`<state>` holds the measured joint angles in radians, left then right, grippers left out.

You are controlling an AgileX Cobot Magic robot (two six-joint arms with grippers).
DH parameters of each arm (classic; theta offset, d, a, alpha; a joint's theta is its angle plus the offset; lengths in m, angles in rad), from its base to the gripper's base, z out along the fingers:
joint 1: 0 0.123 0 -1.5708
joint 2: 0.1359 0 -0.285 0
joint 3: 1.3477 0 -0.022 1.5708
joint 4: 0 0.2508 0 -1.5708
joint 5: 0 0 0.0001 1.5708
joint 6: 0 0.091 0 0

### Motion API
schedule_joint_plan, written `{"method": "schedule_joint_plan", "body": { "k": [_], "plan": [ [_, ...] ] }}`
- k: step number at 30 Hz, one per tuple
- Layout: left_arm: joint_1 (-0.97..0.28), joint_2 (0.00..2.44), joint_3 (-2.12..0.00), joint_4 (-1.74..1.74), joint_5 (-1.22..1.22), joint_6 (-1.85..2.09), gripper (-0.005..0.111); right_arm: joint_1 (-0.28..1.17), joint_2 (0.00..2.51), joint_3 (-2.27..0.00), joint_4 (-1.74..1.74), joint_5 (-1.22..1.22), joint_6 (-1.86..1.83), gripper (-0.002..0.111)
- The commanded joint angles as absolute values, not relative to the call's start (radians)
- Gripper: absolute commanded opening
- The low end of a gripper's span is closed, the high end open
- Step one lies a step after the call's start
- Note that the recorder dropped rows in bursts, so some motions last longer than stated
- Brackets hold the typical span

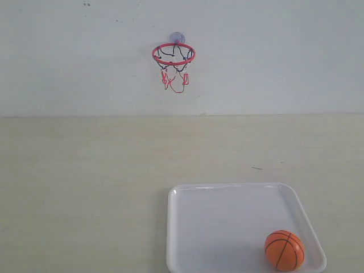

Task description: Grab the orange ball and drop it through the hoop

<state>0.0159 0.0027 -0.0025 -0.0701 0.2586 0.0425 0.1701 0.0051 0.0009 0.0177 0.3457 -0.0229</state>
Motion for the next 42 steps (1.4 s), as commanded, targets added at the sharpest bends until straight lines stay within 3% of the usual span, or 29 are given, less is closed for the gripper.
{"method": "schedule_joint_plan", "body": {
  "k": [1, 36, 42],
  "plan": [
    [0.019, 0.000, 0.000, -0.079, 0.254, 0.047, 0.004, 0.169, 0.000, 0.000, 0.017, 0.334, -0.024, 0.000],
    [0.019, 0.000, 0.000, -0.079, 0.254, 0.047, 0.004, 0.169, 0.000, 0.000, 0.017, 0.334, -0.024, 0.000],
    [0.019, 0.000, 0.000, -0.079, 0.254, 0.047, 0.004, 0.169, 0.000, 0.000, -0.009, 0.175, -0.051, 0.000]
  ]
}}
